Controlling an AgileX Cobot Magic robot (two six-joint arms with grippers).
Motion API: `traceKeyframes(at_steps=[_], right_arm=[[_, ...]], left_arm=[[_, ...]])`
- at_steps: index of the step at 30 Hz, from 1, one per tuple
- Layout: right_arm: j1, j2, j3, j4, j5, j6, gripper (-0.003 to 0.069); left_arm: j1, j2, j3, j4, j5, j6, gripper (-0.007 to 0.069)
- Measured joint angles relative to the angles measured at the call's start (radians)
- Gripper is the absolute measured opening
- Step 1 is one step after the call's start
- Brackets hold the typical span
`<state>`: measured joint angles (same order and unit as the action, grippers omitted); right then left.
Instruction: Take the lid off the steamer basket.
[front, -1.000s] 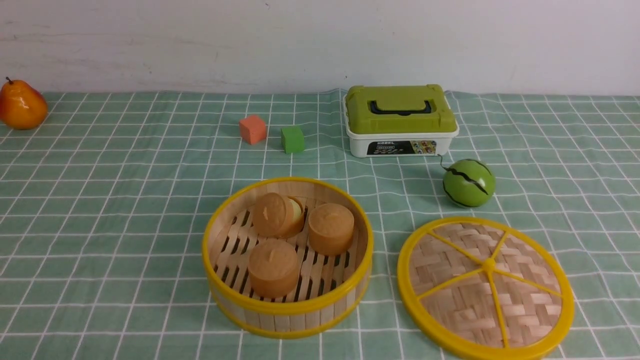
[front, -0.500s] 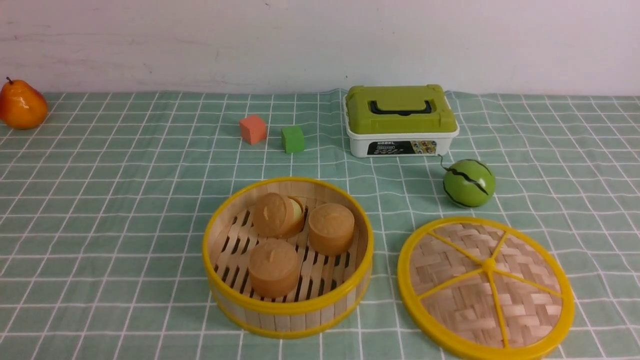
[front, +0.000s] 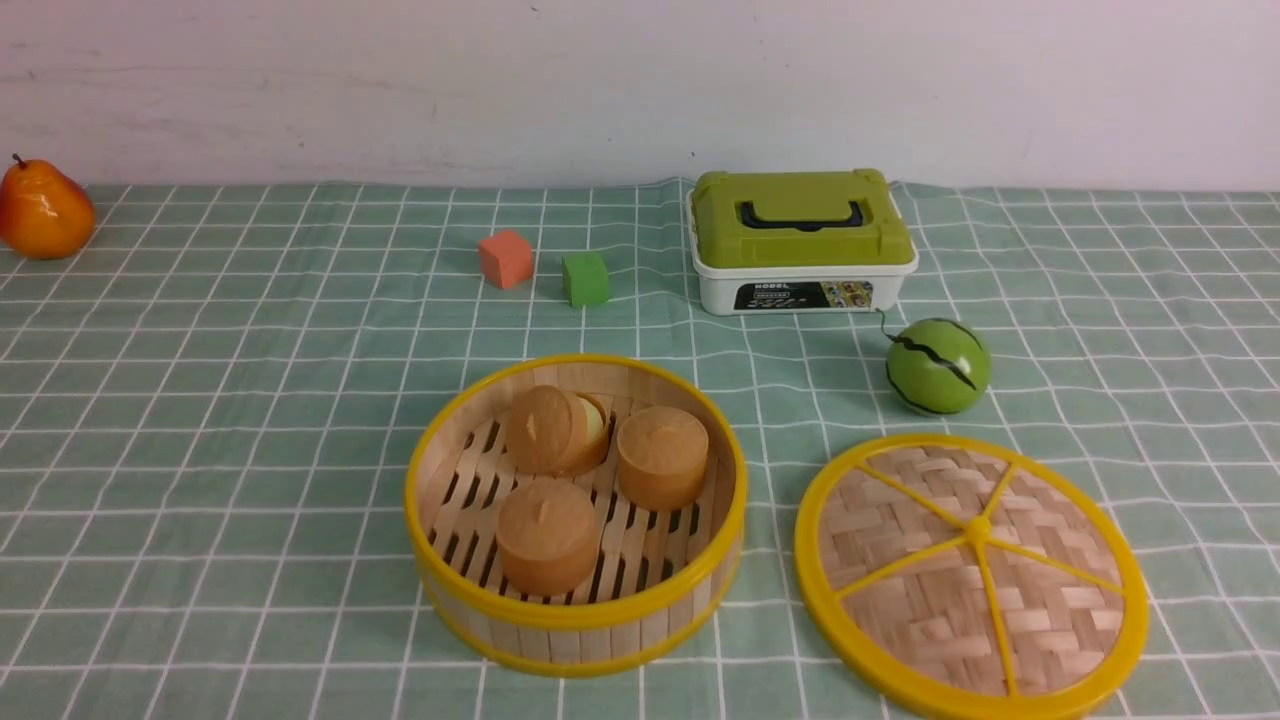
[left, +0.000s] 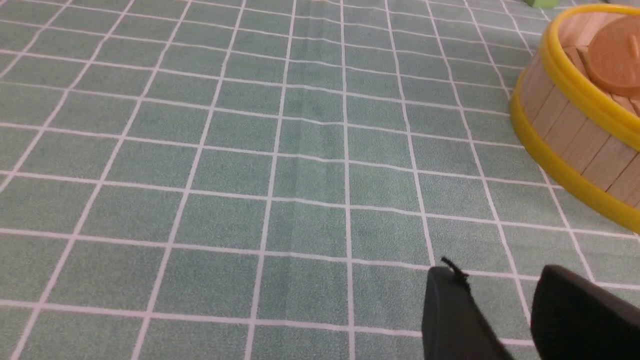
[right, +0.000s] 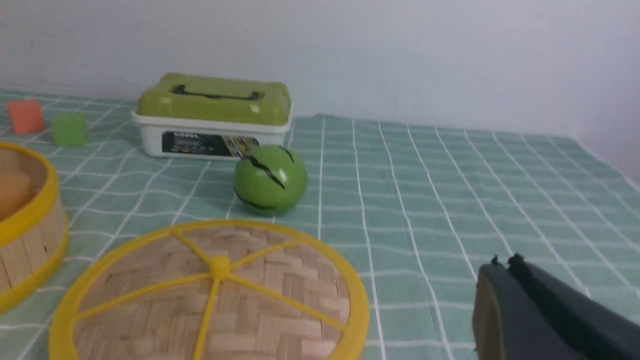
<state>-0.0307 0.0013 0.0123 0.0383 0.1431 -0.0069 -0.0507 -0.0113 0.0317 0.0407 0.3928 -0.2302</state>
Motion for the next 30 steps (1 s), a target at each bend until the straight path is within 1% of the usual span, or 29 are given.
traceKeyframes(at_steps=[4, 7, 10, 30], right_arm=[[-0.006, -0.012, 0.014, -0.038, 0.134, 0.1, -0.0025], [-0.006, -0.012, 0.014, -0.038, 0.198, 0.125, -0.0025], [-0.006, -0.012, 0.009, -0.038, 0.227, 0.134, -0.0025], [-0.006, -0.012, 0.005, -0.038, 0.245, 0.145, -0.0018]], left_arm=[[0.0, 0.0, 0.0, 0.0, 0.0, 0.0, 0.0239], [0.0, 0.0, 0.0, 0.0, 0.0, 0.0, 0.0239], [0.0, 0.0, 0.0, 0.0, 0.0, 0.0, 0.0239], [0.0, 0.0, 0.0, 0.0, 0.0, 0.0, 0.0239]])
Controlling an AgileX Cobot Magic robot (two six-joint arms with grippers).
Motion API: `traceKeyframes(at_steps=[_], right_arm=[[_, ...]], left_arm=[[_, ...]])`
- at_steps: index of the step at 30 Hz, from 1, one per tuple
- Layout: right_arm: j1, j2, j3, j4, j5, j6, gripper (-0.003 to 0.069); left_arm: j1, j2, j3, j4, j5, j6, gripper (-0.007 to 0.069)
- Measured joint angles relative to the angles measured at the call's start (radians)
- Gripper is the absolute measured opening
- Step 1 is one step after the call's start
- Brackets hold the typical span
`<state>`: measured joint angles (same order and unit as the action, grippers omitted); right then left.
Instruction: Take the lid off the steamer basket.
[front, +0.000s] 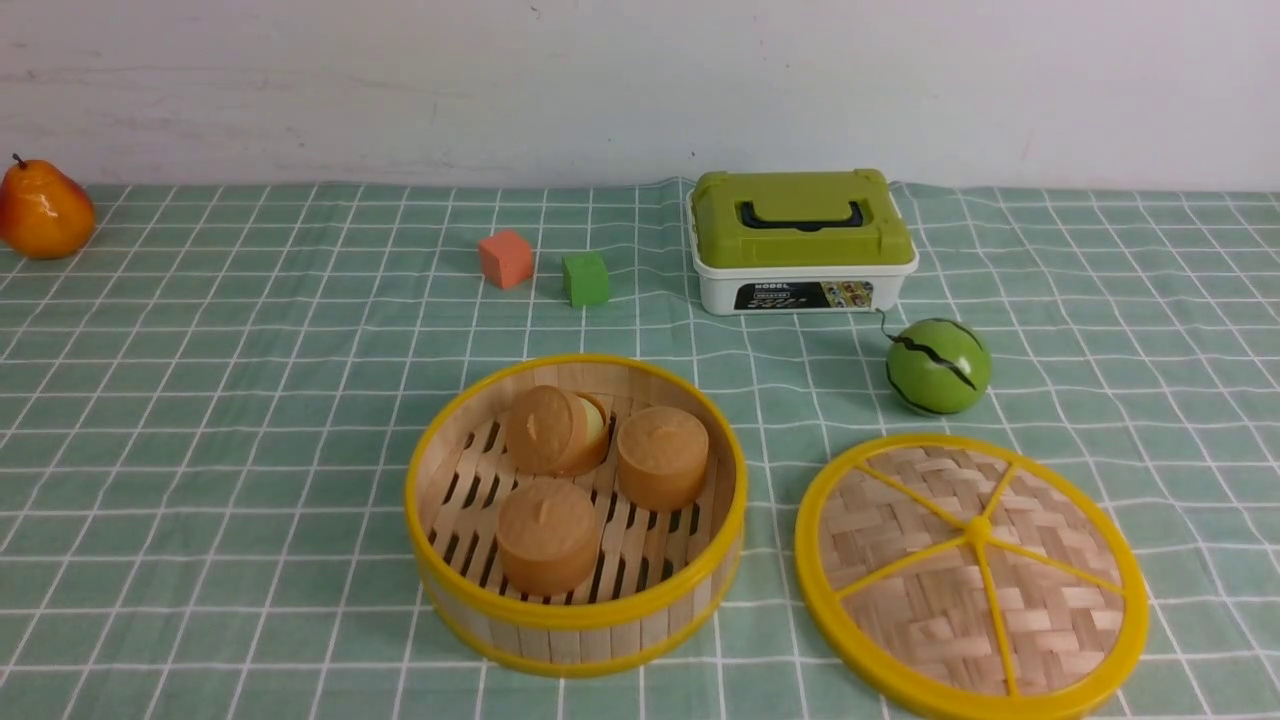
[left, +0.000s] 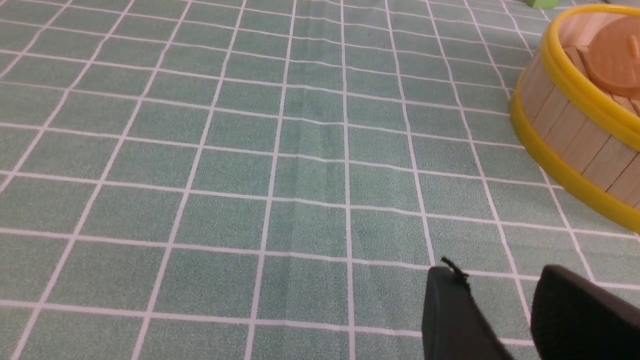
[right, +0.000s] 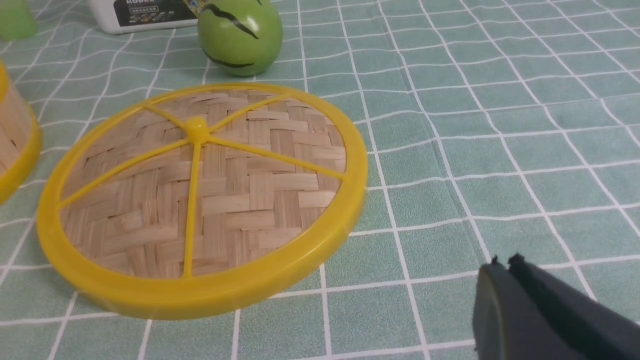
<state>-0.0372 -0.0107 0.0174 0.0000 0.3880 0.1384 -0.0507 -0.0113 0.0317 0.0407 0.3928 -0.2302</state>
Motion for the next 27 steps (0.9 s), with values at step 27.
traceKeyframes(at_steps=[27], right_arm=[[0.0, 0.0, 0.0, 0.0, 0.0, 0.0, 0.0011]], left_arm=[[0.0, 0.0, 0.0, 0.0, 0.0, 0.0, 0.0239]])
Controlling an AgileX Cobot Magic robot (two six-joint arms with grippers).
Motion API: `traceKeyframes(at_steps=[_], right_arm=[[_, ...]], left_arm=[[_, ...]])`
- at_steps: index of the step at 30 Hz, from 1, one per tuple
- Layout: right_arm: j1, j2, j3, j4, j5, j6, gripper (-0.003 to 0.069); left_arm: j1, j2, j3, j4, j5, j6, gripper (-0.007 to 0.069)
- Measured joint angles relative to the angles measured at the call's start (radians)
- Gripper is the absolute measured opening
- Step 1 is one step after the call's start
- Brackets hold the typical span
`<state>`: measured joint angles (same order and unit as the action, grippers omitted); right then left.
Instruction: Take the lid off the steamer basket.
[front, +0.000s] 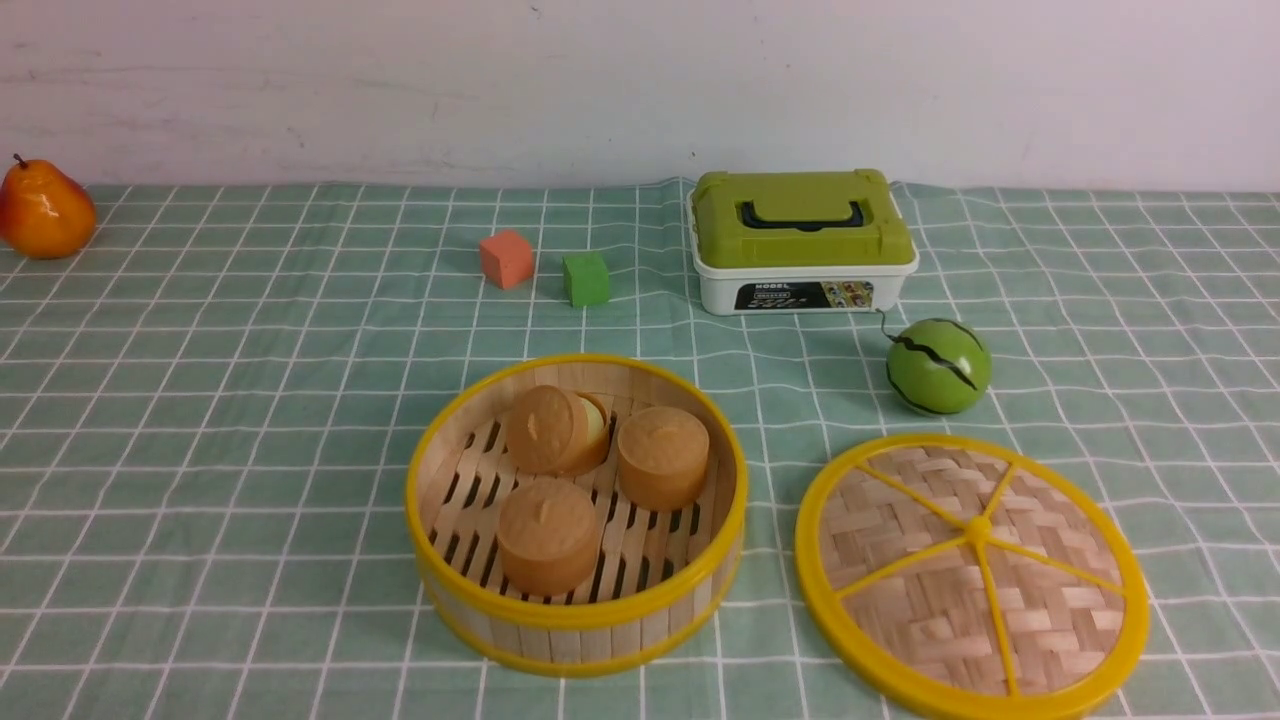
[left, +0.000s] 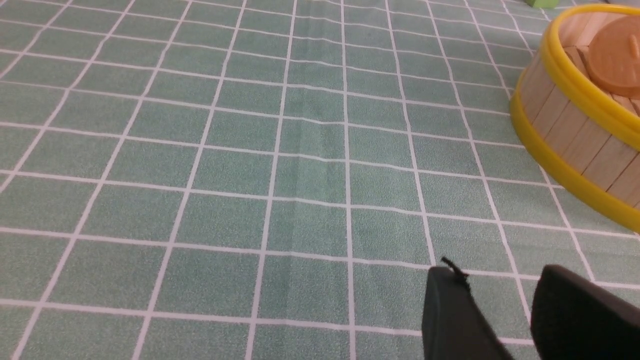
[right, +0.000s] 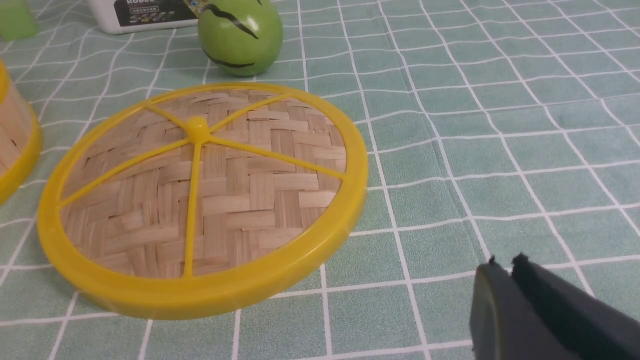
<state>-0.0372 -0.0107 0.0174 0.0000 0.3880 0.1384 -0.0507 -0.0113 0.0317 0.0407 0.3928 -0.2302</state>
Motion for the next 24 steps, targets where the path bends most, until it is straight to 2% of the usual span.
traceKeyframes(at_steps=[24], right_arm=[[0.0, 0.0, 0.0, 0.0, 0.0, 0.0, 0.0035]], left_arm=[[0.0, 0.0, 0.0, 0.0, 0.0, 0.0, 0.0239]])
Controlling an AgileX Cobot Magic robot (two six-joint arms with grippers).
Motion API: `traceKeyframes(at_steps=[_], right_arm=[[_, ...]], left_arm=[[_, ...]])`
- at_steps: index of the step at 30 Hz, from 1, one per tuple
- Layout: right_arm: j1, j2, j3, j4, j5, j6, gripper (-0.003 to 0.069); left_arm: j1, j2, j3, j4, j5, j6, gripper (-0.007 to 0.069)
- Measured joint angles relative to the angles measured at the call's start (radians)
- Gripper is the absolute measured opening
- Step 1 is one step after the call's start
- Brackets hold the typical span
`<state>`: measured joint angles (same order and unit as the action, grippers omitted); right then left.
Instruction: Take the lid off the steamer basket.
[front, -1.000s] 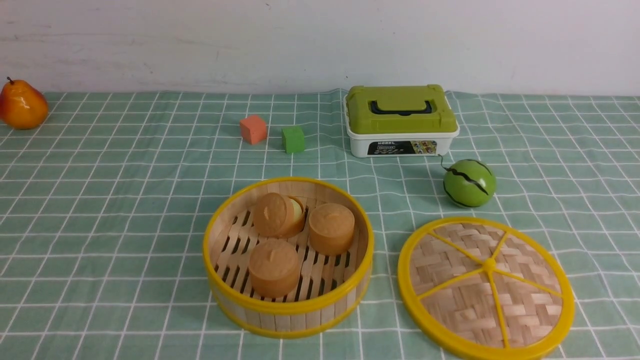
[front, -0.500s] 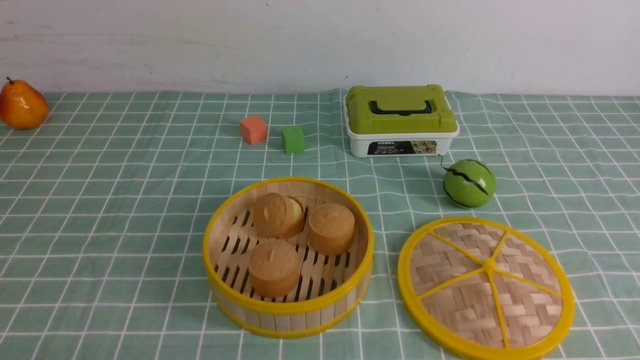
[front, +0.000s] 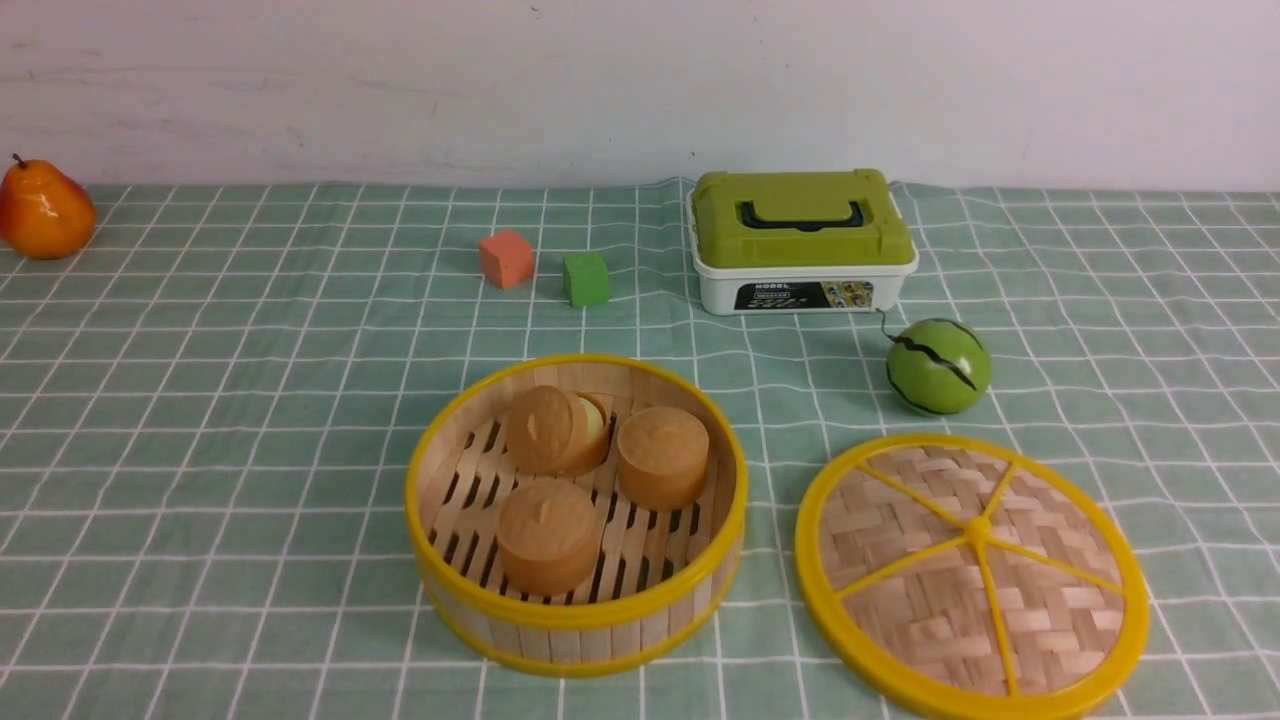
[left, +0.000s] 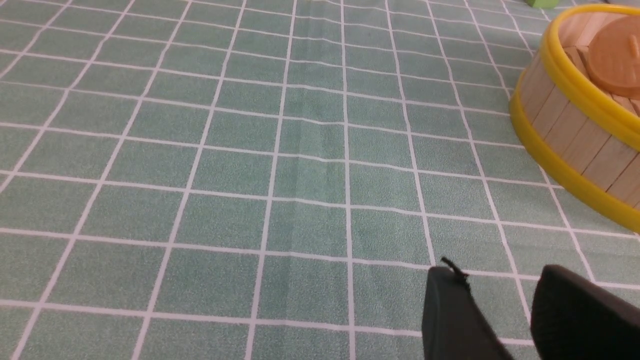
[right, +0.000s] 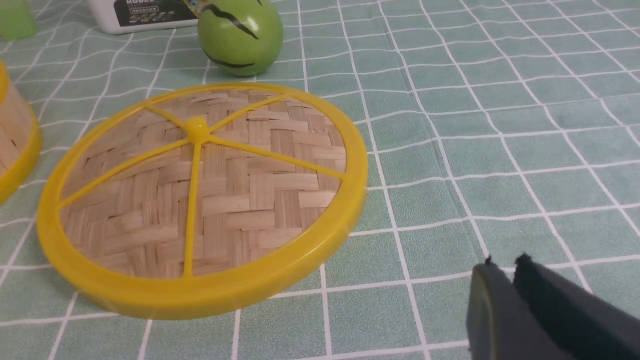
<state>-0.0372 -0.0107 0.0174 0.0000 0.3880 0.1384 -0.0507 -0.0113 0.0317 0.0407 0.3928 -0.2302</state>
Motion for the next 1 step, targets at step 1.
traceKeyframes(at_steps=[1], right_arm=[[0.0, 0.0, 0.0, 0.0, 0.0, 0.0, 0.0036]], left_arm=[[0.0, 0.0, 0.0, 0.0, 0.0, 0.0, 0.0239]])
